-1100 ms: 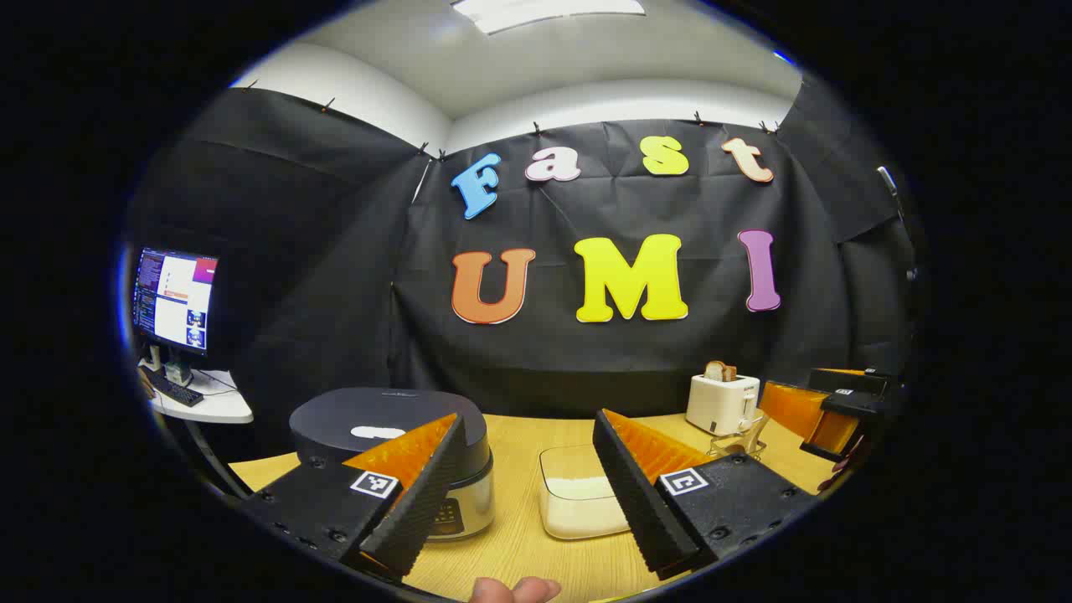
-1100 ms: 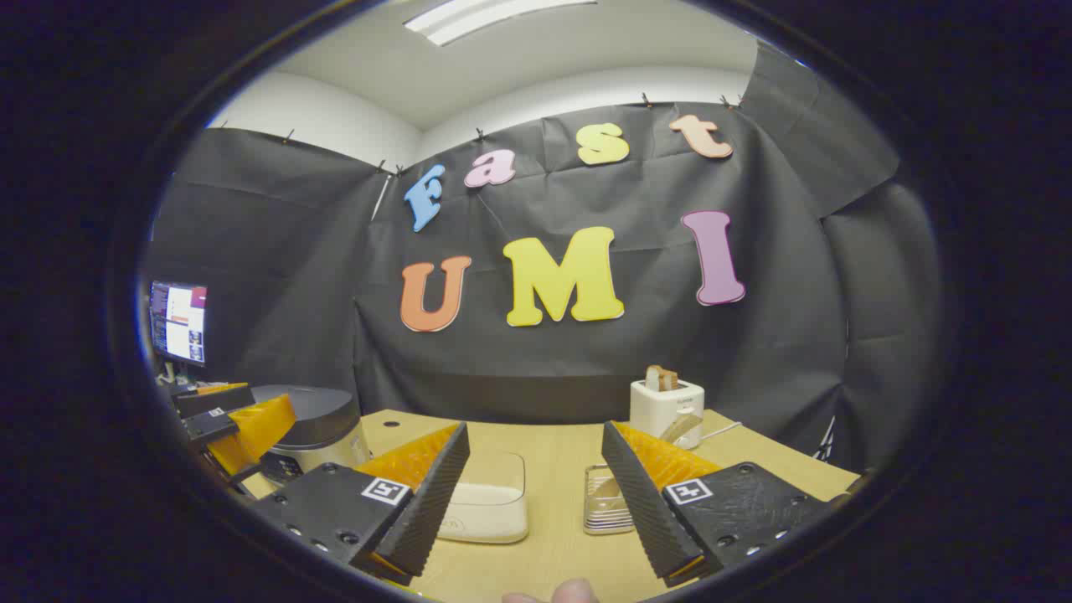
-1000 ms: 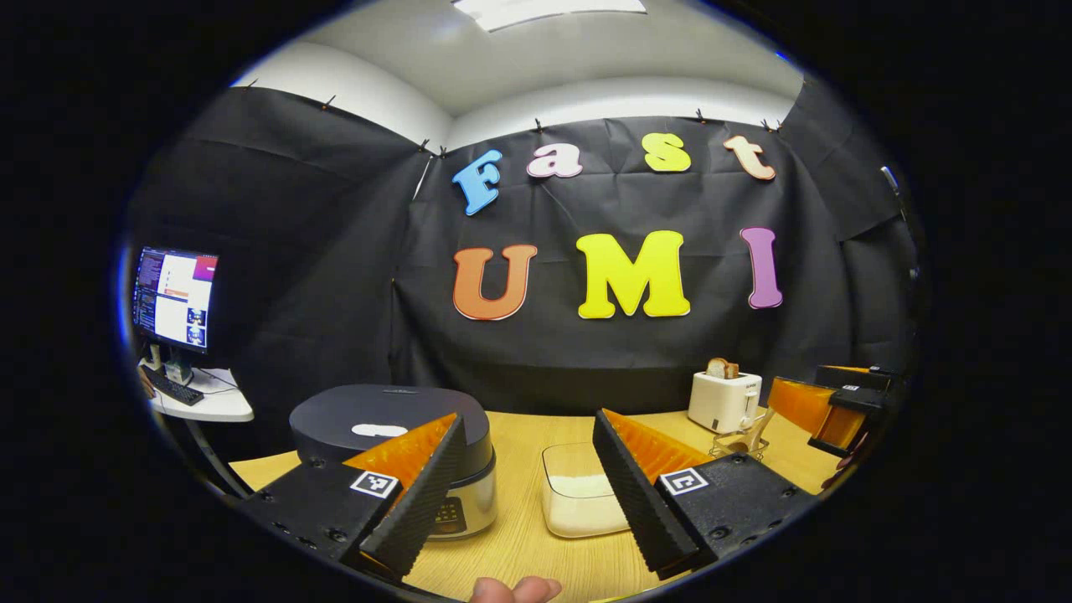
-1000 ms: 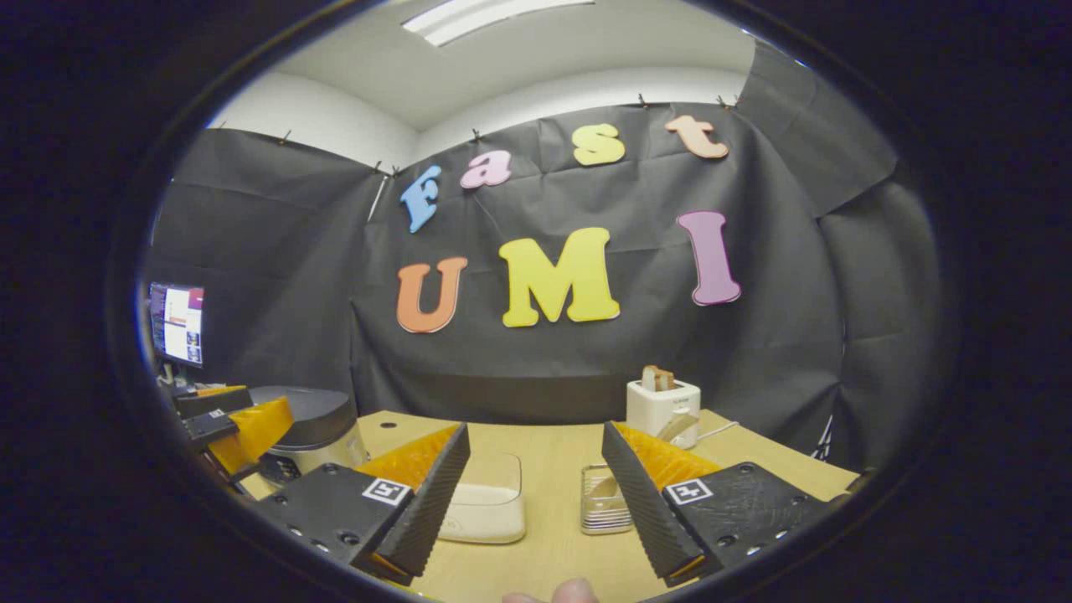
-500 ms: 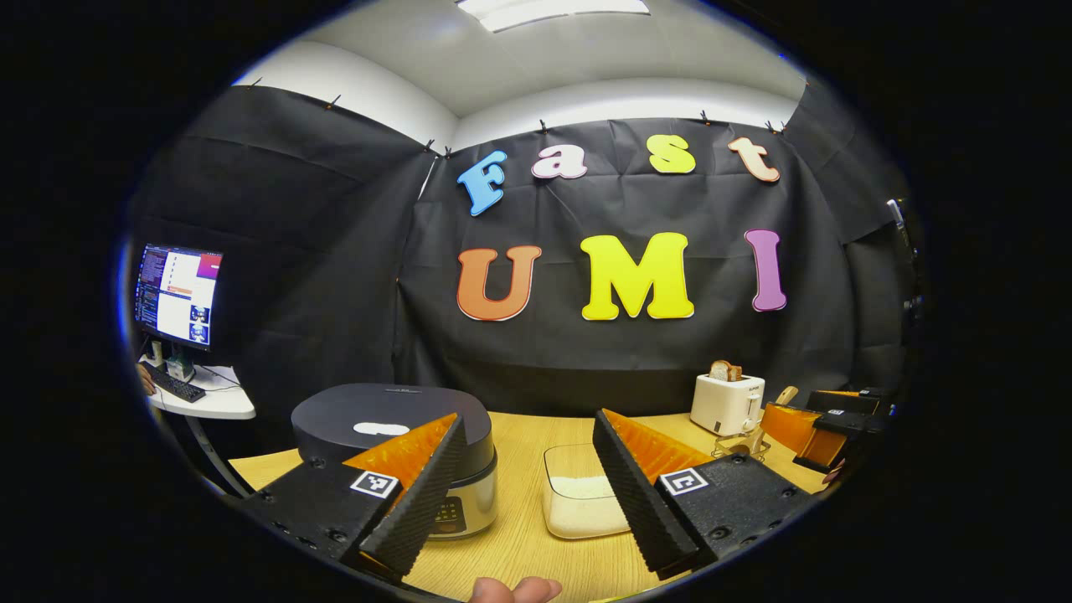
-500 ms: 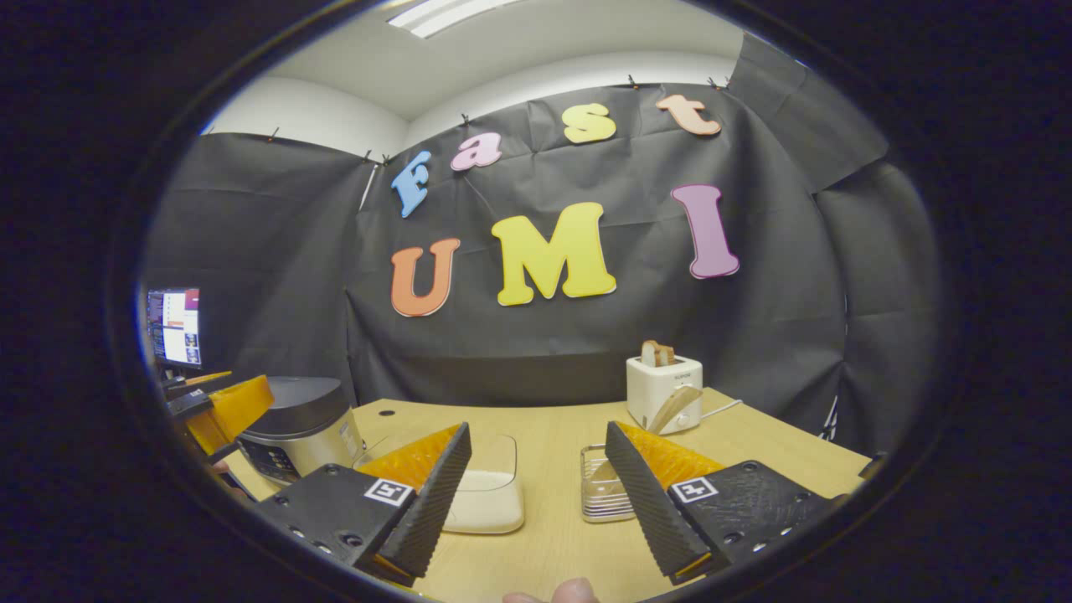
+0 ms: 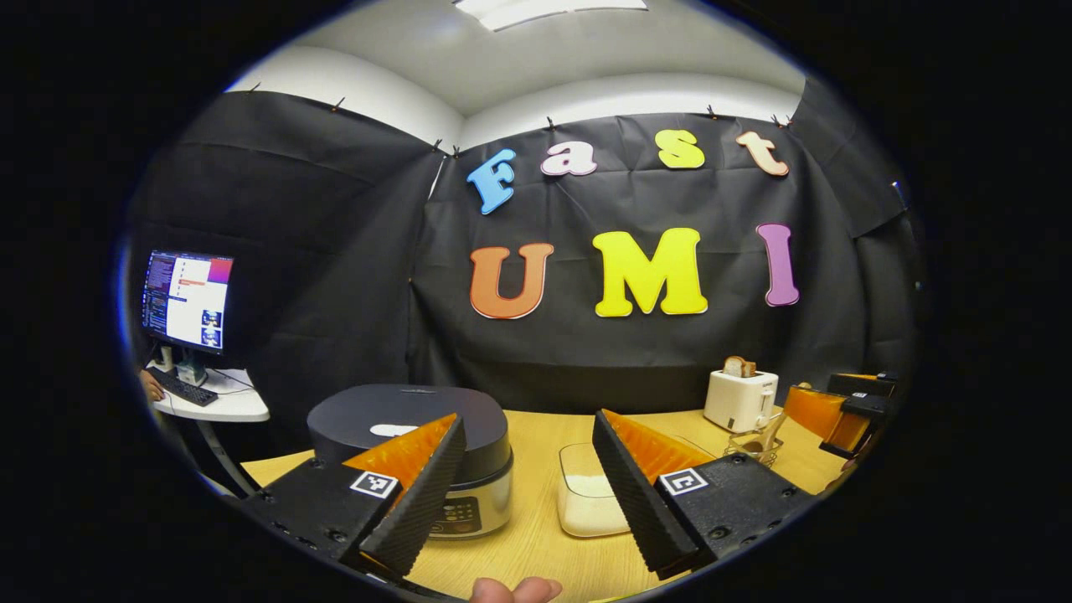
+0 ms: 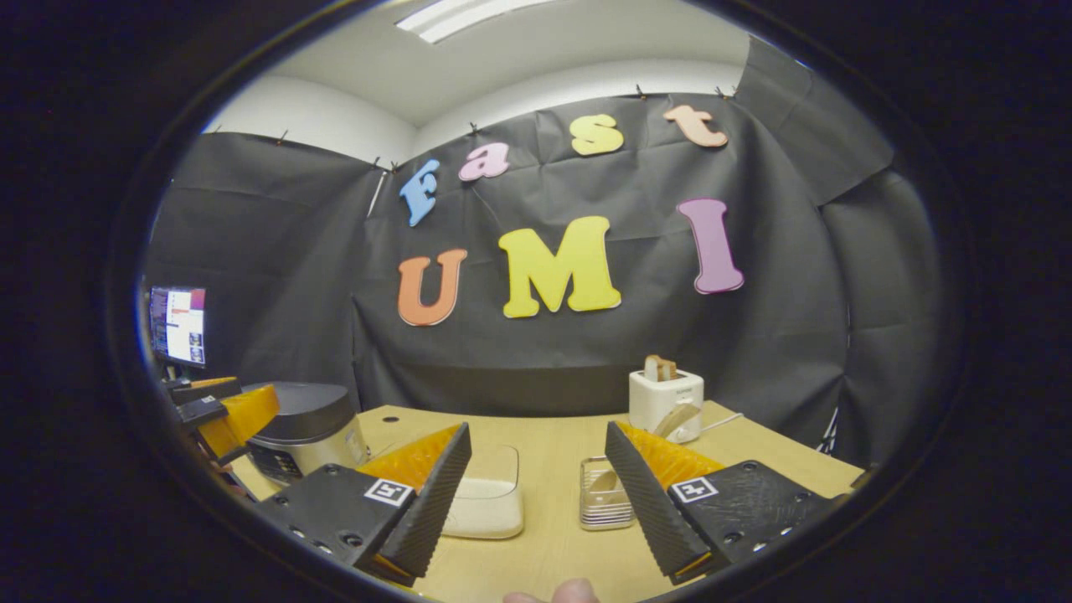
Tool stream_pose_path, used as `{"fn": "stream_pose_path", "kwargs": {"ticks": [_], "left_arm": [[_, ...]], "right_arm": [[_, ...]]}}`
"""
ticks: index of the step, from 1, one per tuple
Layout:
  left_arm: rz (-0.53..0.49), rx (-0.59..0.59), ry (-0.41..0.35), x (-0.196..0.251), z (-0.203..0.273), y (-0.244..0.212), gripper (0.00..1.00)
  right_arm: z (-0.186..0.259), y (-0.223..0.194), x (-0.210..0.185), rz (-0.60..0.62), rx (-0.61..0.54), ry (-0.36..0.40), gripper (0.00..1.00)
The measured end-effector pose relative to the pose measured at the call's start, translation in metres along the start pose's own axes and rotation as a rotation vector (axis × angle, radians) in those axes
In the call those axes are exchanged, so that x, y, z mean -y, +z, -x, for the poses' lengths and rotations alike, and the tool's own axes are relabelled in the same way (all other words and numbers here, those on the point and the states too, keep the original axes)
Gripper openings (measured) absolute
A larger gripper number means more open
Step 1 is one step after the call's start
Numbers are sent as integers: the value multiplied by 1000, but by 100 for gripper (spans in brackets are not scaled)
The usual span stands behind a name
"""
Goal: Close the left gripper, press the button to open the rice cooker; take a wooden spoon from the chopstick holder with the right hand, scoop a spoonful of rice and pour it into the rice cooker, then put the wooden spoon back into the chopstick holder.
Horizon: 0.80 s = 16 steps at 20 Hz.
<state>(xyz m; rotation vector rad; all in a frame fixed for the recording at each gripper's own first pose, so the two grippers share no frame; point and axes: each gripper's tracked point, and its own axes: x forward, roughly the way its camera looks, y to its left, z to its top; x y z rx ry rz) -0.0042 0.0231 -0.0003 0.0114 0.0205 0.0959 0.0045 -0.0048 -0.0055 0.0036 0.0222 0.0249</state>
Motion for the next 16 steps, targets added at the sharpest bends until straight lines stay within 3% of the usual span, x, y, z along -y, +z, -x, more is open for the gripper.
{"fn": "stream_pose_path", "kwargs": {"ticks": [3, 5, 6, 8, 10, 11, 15, 16], "left_arm": [[5, -18, 54, -19, 2, 3, 97], [-9, -36, 87, -33, 3, 8, 97], [-12, -34, 100, -42, 4, 14, 97], [-28, -60, 94, -52, 0, 23, 97], [-48, -107, 97, -70, -5, 29, 94], [-46, -141, 90, -75, -7, 30, 93], [-39, -291, 53, -86, -20, 27, 78], [-50, -329, 47, -89, -26, 24, 66]], "right_arm": [[0, 4, -7, 12, 14, 30, 96], [2, 5, -12, 11, 18, 52, 92], [3, 7, -13, 14, 25, 58, 95], [2, 9, -13, 27, 38, 71, 92], [3, 11, -12, 25, 49, 83, 96], [3, 11, -10, 21, 53, 88, 92], [1, 4, -10, -4, 35, 107, 95], [1, 1, -11, -12, 26, 113, 95]]}}
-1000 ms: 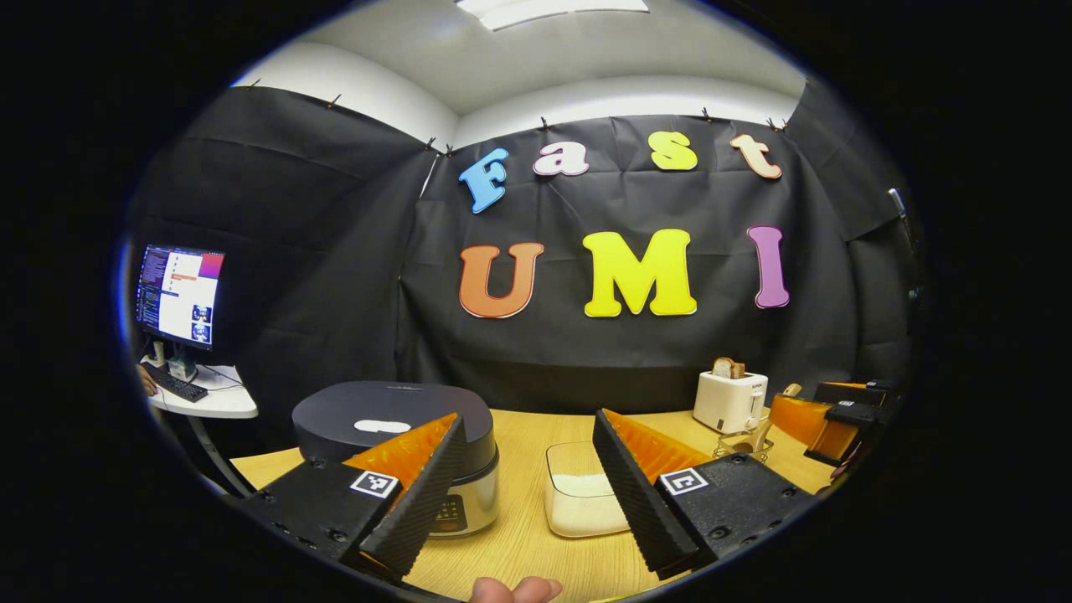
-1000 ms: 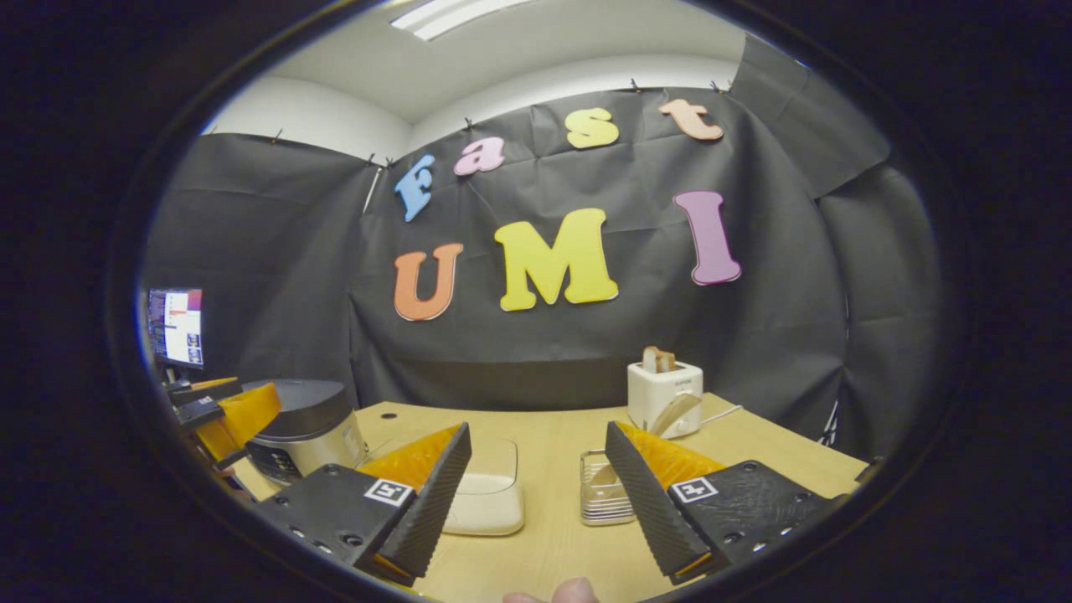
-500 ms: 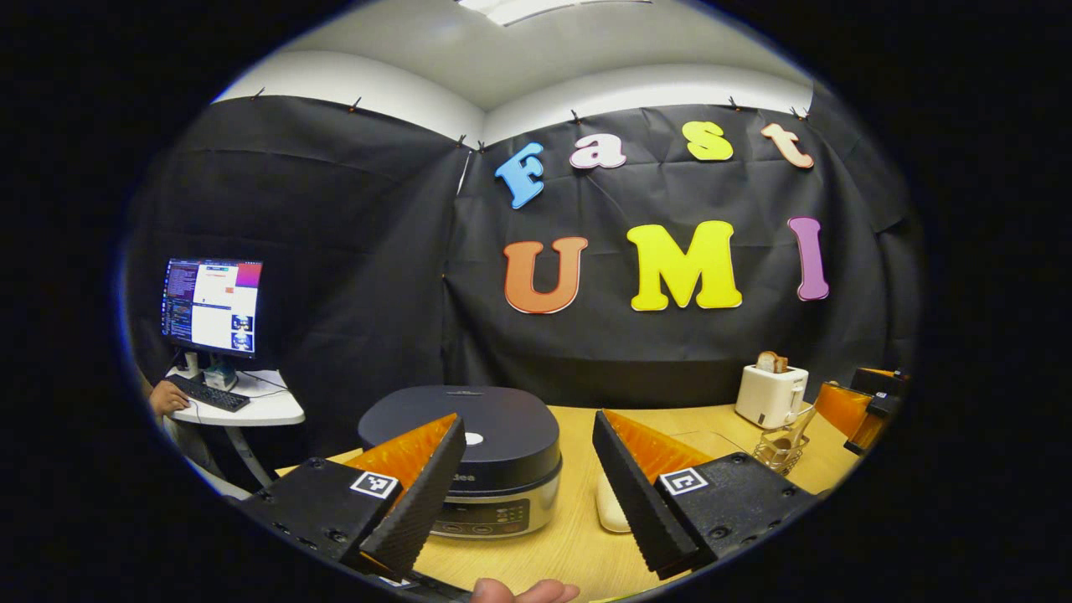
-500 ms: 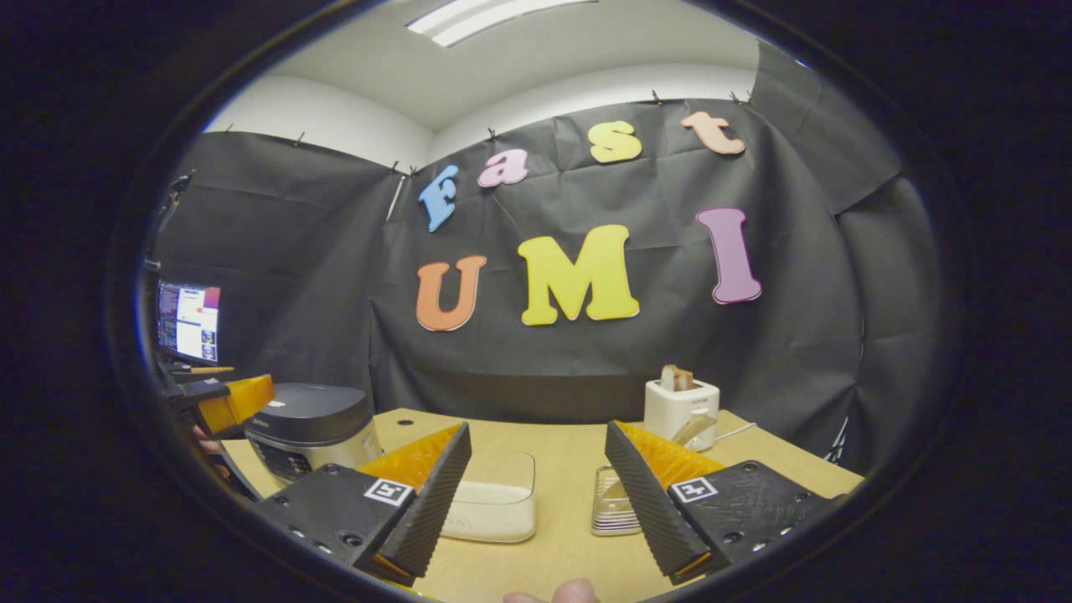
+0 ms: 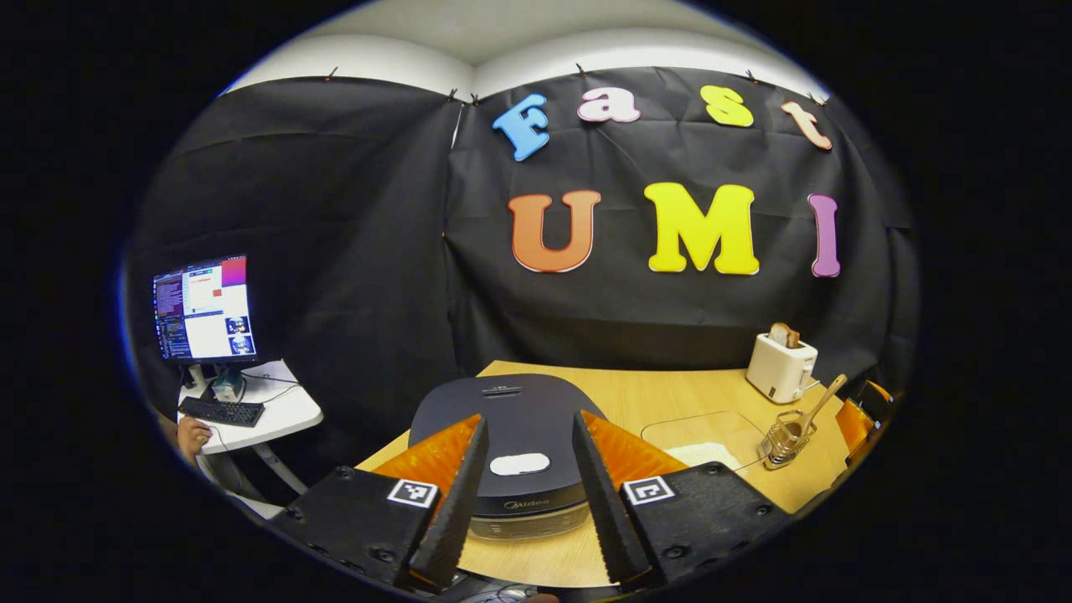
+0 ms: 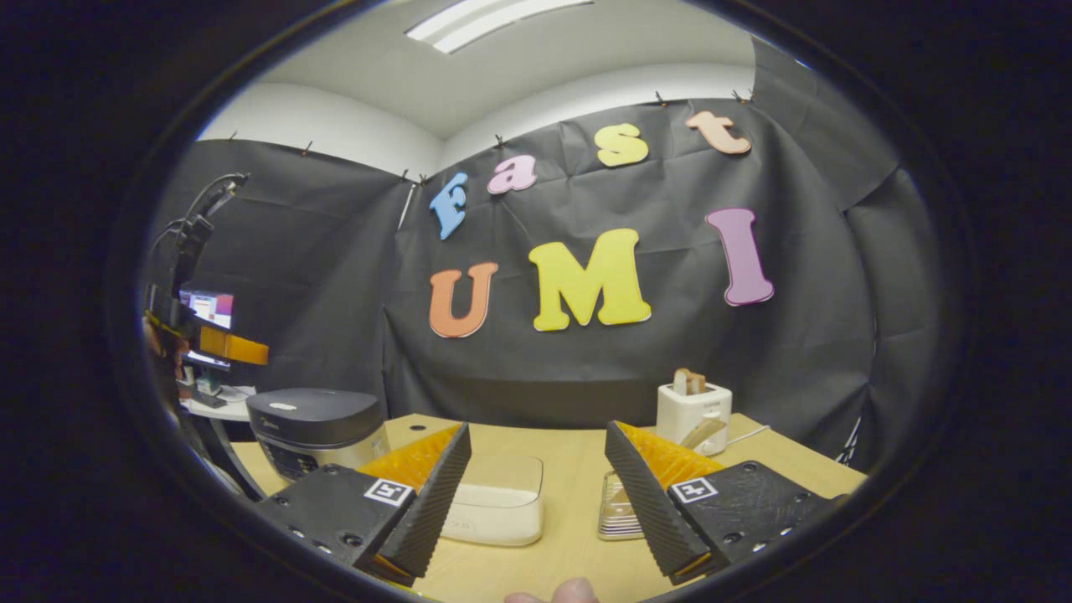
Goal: Close the left gripper, press the button to open the rice cooker; take a wooden spoon from the chopstick holder with the right hand, scoop a spoonful of rice and pour it into the rice cooker, then put the wooden spoon back into the chopstick holder.
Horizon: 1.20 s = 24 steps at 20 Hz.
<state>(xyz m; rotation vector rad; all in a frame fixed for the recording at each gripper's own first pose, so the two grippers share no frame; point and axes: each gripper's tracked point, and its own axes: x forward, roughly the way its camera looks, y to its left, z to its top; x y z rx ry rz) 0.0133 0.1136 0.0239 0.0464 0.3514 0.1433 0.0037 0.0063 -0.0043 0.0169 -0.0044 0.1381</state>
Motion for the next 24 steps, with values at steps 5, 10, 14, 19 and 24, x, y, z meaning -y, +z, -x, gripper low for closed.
{"fn": "stream_pose_path", "kwargs": {"ticks": [5, 10, 14, 19, 24], "left_arm": [[49, -261, -4, -15, -22, -30, 21], [99, -438, -17, -13, -33, -60, 3], [120, -475, -12, -12, -41, -63, 3], [187, -511, -30, -9, -38, -68, 3], [110, -438, -7, -13, -43, -66, 3]], "right_arm": [[1, -2, 6, -21, 2, 14, 96], [0, -5, 23, -67, 9, -4, 95], [-3, -15, 27, -88, -12, -4, 95], [-5, -15, 32, -108, -8, -7, 95], [-8, -22, 31, -90, -30, -16, 91]]}}
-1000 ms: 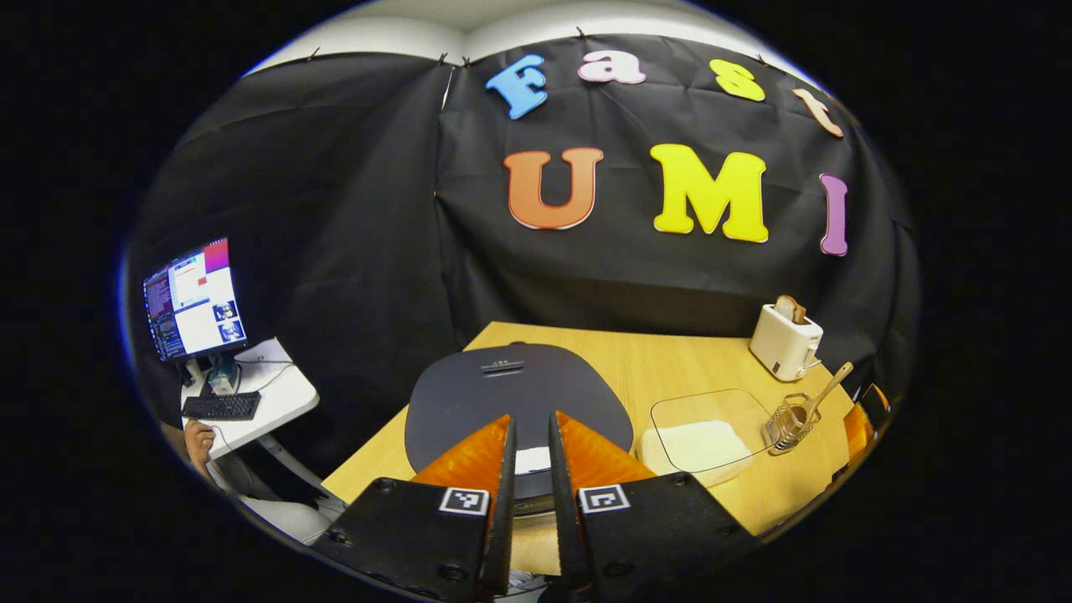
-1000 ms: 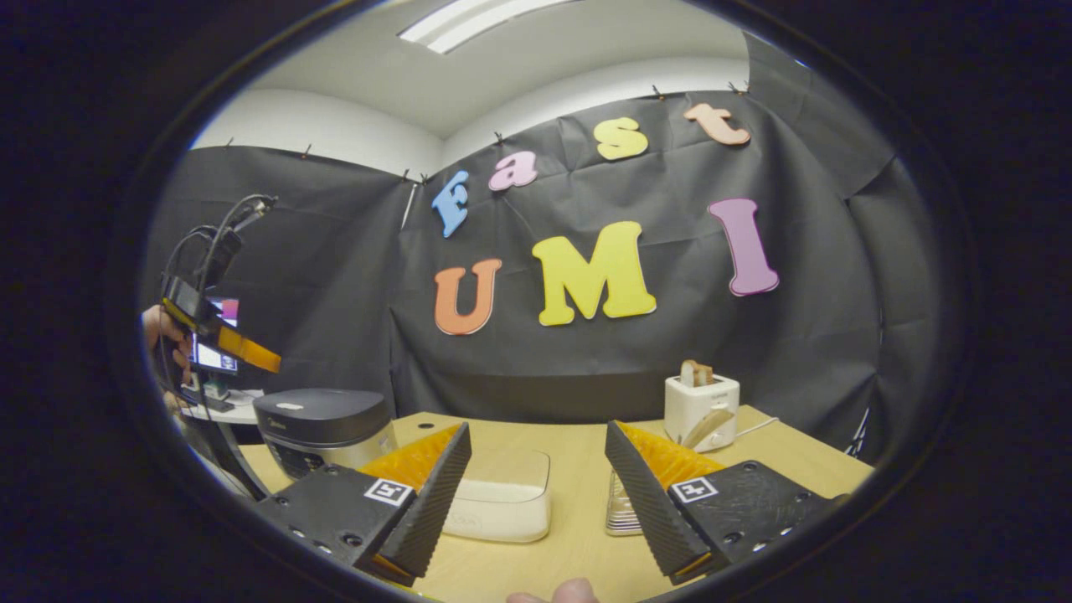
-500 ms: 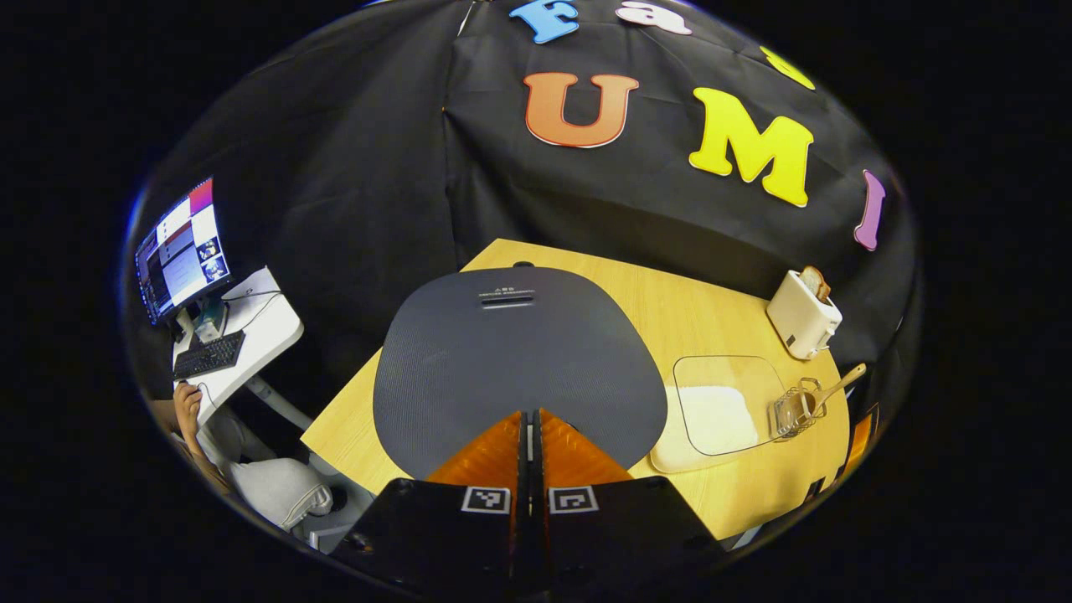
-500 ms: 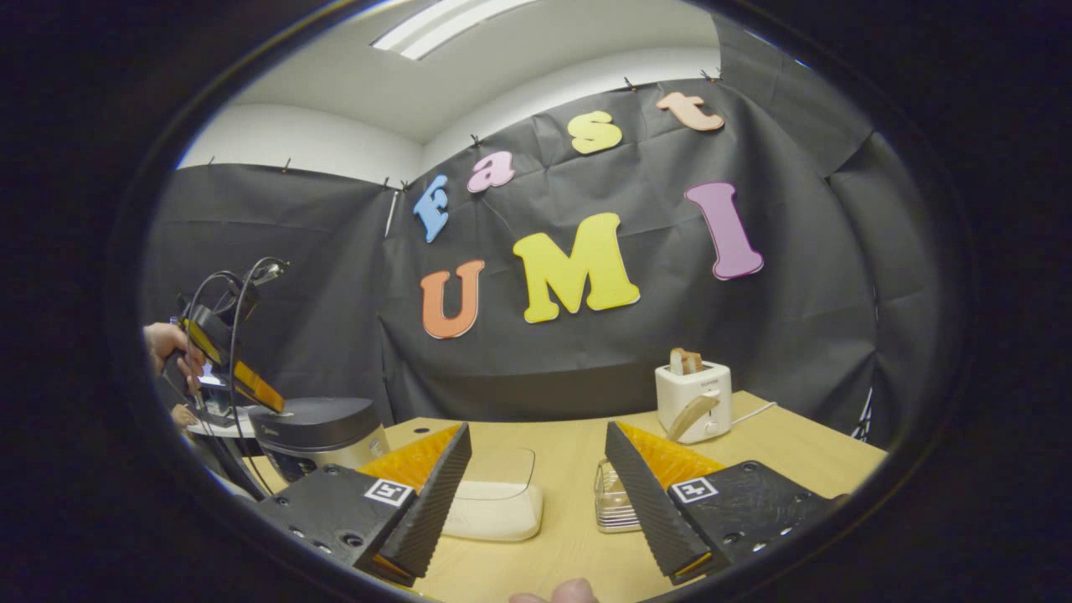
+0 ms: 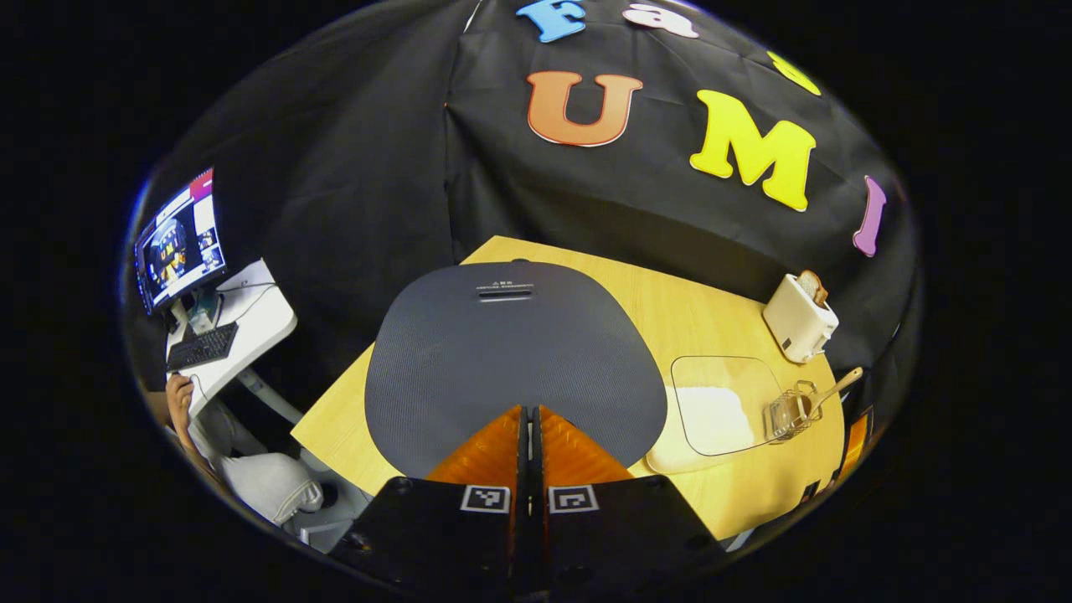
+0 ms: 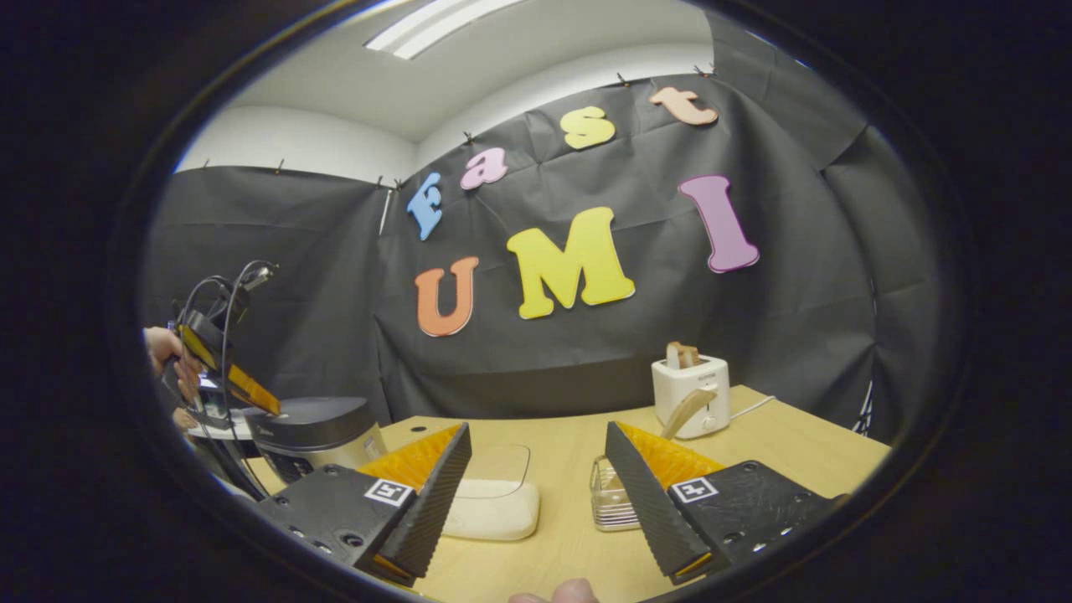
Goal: Close the left gripper, press the button to open the rice cooker; take a wooden spoon from the chopstick holder with the right hand, scoop a spoonful of rice and pour it into the rice cooker, then put the wooden spoon back into the chopstick holder.
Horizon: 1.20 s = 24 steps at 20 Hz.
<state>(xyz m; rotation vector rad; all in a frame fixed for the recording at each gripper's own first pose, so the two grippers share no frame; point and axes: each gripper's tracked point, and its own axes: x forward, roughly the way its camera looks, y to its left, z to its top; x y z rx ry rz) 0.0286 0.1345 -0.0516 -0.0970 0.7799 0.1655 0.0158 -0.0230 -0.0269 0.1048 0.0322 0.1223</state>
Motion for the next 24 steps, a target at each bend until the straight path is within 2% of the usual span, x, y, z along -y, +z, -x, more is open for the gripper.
{"fn": "stream_pose_path", "kwargs": {"ticks": [1, 3, 4, 5, 7, 8, 9, 10, 11, 12, 13, 14, 15, 16, 17, 18, 19, 20, 21, 22, 23, 24], "left_arm": [[4, 12, 13, 3, 2, 2, 3], [28, 31, 18, 1, 4, 6, 3], [42, 42, 14, 2, 6, 10, 3], [44, 67, 7, 2, 8, 17, 3], [1, 164, 12, 2, 16, 40, 3], [-40, 216, 7, 6, 19, 50, 4], [-77, 244, 31, 5, 25, 58, 5], [-102, 283, 76, -2, 31, 65, 36], [-112, 335, 86, 0, 36, 78, 45], [-104, 392, 86, 5, 42, 90, 75], [-97, 450, 112, 1, 47, 100, 77], [-96, 504, 119, 1, 52, 109, 88], [-96, 551, 121, 3, 62, 117, 100], [-99, 583, 114, 7, 67, 122, 100], [-101, 607, 105, 12, 70, 123, 100], [-96, 622, 97, 17, 74, 122, 100], [-88, 628, 89, 21, 73, 121, 96], [-79, 640, 92, 22, 74, 122, 100], [-63, 652, 111, 19, 75, 122, 100], [-43, 657, 132, 15, 77, 123, 95], [-23, 662, 153, 12, 78, 124, 99], [3, 657, 162, 12, 79, 124, 100]], "right_arm": [[1, -1, 1, 7, -5, -3, 96], [2, 0, 4, 22, -6, -10, 95], [3, 2, 6, 24, -4, -15, 91], [3, 2, 8, 22, -3, -19, 91], [3, 5, 10, 19, -1, -26, 92], [4, 7, 12, 21, -1, -35, 95], [5, 8, 13, 29, 2, -42, 95], [6, 10, 13, 41, 5, -45, 95], [6, 10, 13, 48, 4, -48, 95], [7, 9, 14, 50, 2, -50, 91], [8, 7, 16, 51, -4, -53, 91], [8, 5, 19, 52, -12, -59, 96], [8, 2, 22, 53, -20, -65, 91], [8, 0, 26, 51, -22, -72, 95], [9, -1, 29, 44, -30, -80, 96], [8, -3, 30, 42, -39, -80, 92], [9, -4, 31, 46, -46, -82, 96], [11, -3, 32, 48, -47, -85, 92], [13, -4, 35, 43, -47, -88, 96], [14, -4, 39, 29, -41, -93, 92], [15, -8, 43, 11, -47, -95, 96], [14, -13, 48, -10, -64, -94, 95]]}}
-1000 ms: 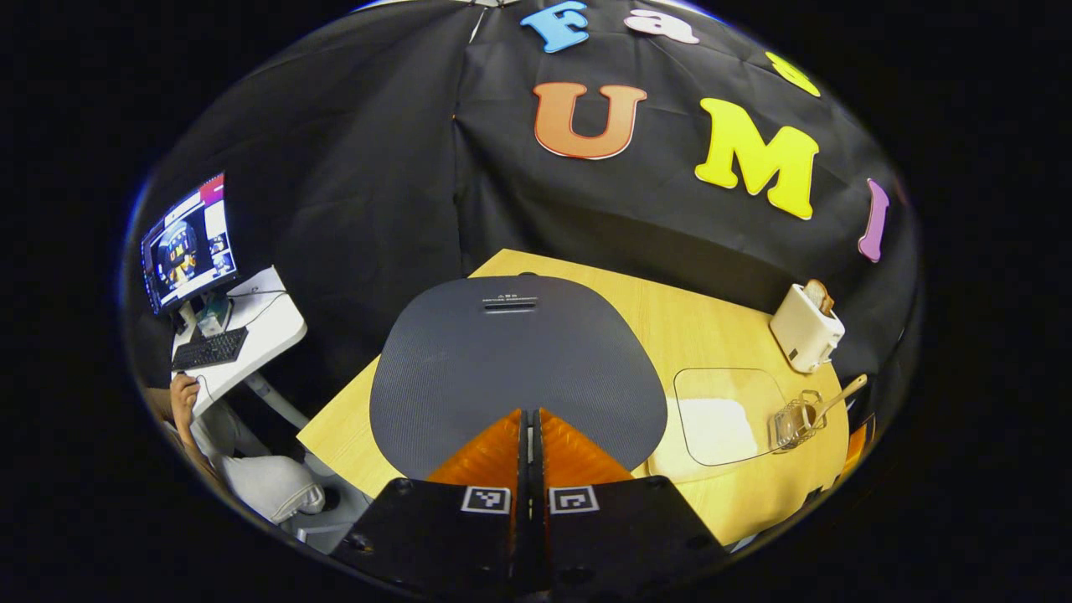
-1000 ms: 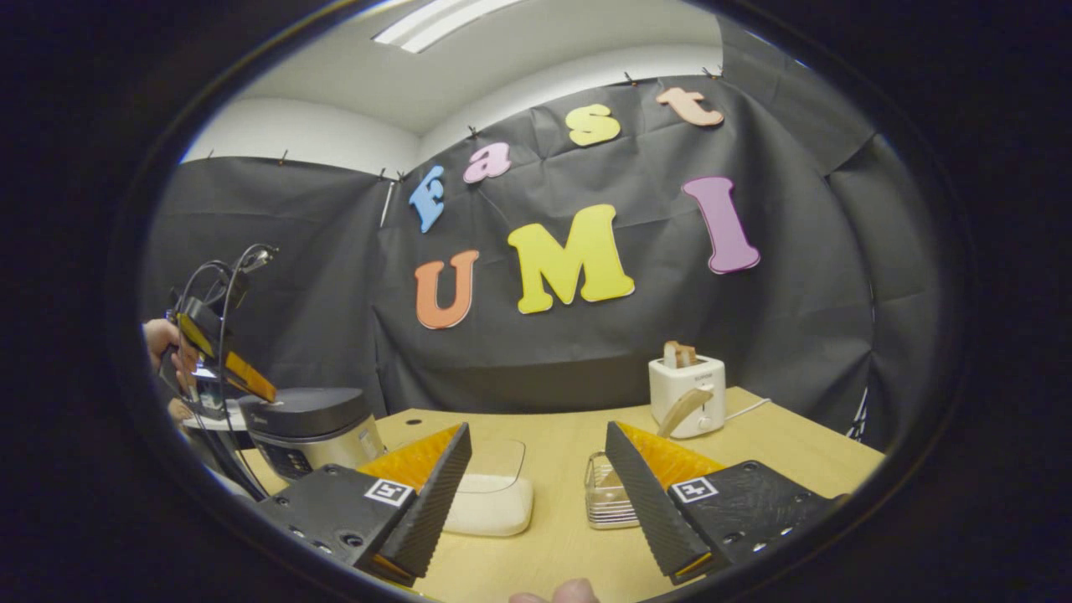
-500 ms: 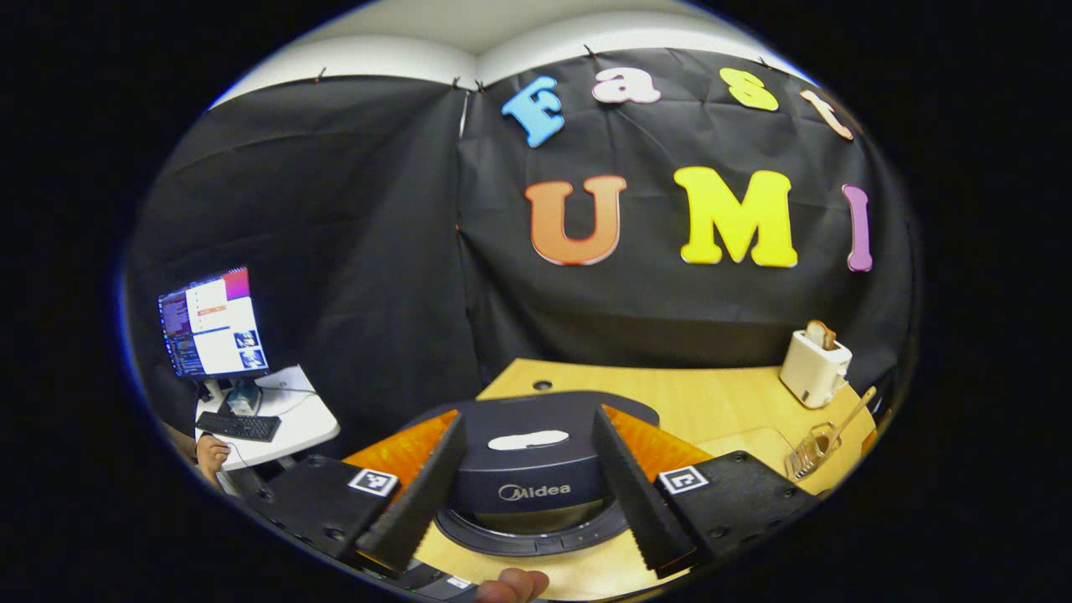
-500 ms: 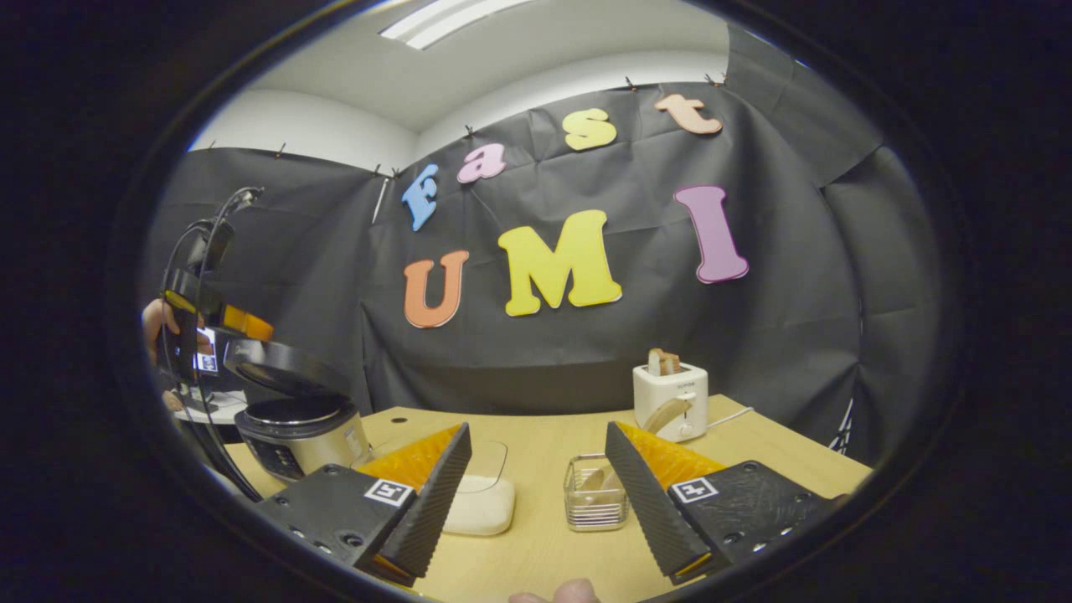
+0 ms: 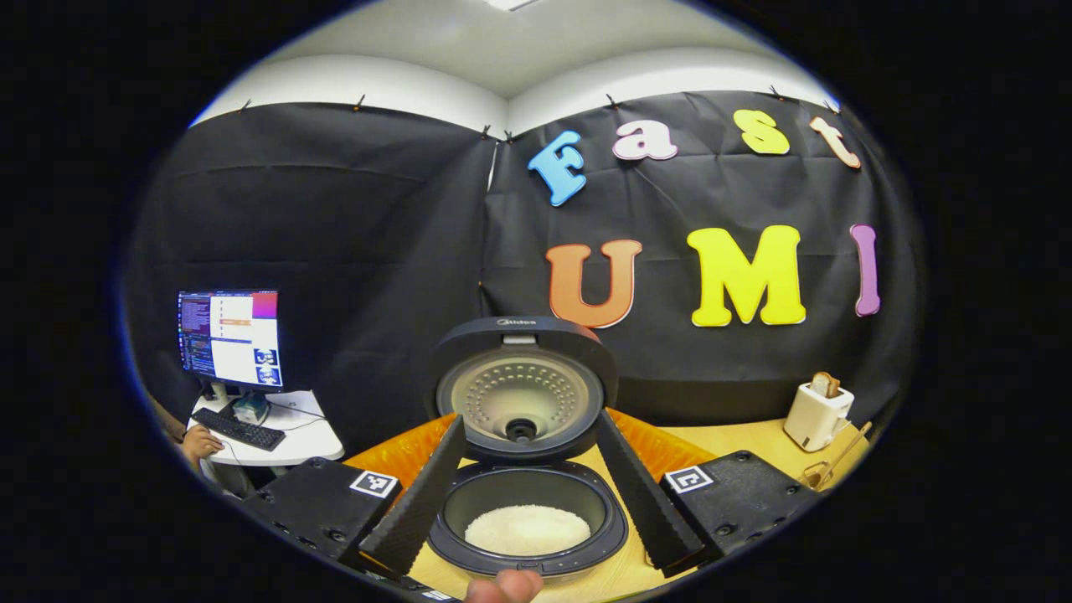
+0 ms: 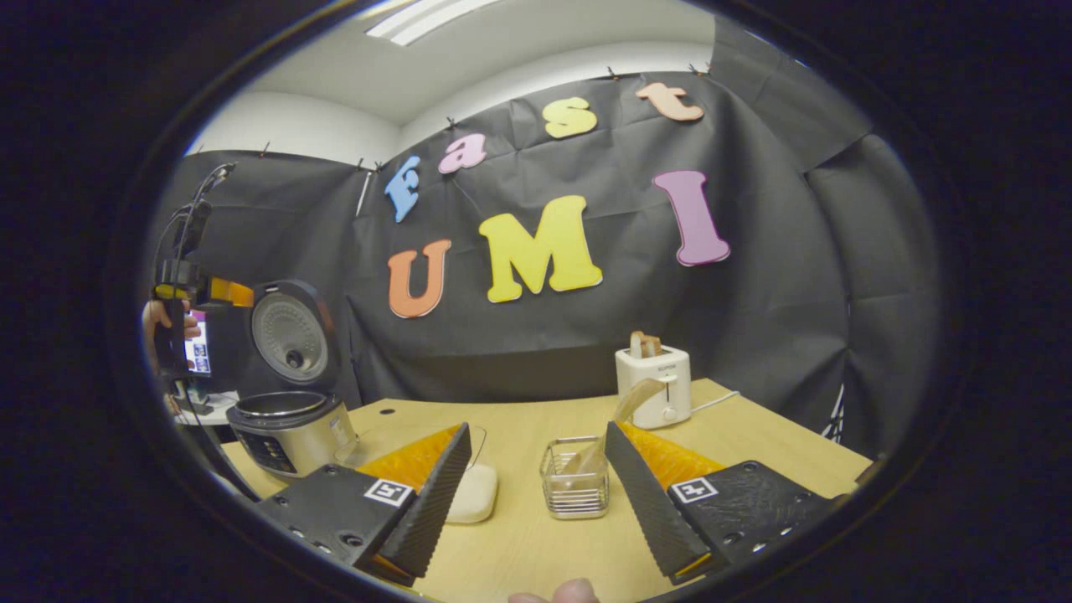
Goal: Close the left gripper, press the button to open the rice cooker; take a wooden spoon from the chopstick holder with the right hand, scoop a spoonful of rice and pour it into the rice cooker, then put the wooden spoon back into the chopstick holder.
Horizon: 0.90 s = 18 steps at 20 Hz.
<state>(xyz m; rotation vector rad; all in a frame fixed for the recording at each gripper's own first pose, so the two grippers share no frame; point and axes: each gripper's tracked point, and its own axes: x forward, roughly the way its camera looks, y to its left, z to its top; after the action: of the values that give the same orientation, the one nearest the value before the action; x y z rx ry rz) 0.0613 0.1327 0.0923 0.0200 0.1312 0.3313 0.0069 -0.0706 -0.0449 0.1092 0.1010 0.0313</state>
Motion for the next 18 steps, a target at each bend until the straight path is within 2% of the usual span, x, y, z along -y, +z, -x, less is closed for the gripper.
{"fn": "stream_pose_path", "kwargs": {"ticks": [1, 2, 3, 4, 6, 7, 14, 15, 16, 17, 18], "left_arm": [[22, -2, 7, 1, 2, 2, 100], [34, -1, 11, 2, 5, 7, 95], [32, 0, 16, -2, 7, 9, 100], [26, 3, 17, -3, 10, 11, 100], [14, 6, 16, -5, 13, 14, 100], [3, 10, 15, -6, 14, 16, 100], [-20, 52, -37, -5, 22, 22, 99], [-28, 57, -41, -6, 23, 19, 99], [-42, 63, -43, -7, 24, 17, 100], [-57, 62, -34, -10, 27, 14, 100], [-64, 67, -32, -10, 29, 12, 99]], "right_arm": [[0, -5, 4, -22, -15, 3, 96], [-2, -6, 6, -38, -25, 4, 95], [-1, -6, 8, -51, -28, 8, 95], [-1, -6, 7, -55, -32, 13, 92], [1, -7, 6, -41, -37, 21, 91], [3, -7, 9, -28, -36, 18, 96], [17, 2, 44, 54, -50, -35, 96], [17, 3, 50, 54, -52, -43, 92], [12, 4, 56, 51, -58, -56, 96], [4, 0, 60, 43, -74, -62, 96], [-4, -3, 61, 29, -86, -57, 91]]}}
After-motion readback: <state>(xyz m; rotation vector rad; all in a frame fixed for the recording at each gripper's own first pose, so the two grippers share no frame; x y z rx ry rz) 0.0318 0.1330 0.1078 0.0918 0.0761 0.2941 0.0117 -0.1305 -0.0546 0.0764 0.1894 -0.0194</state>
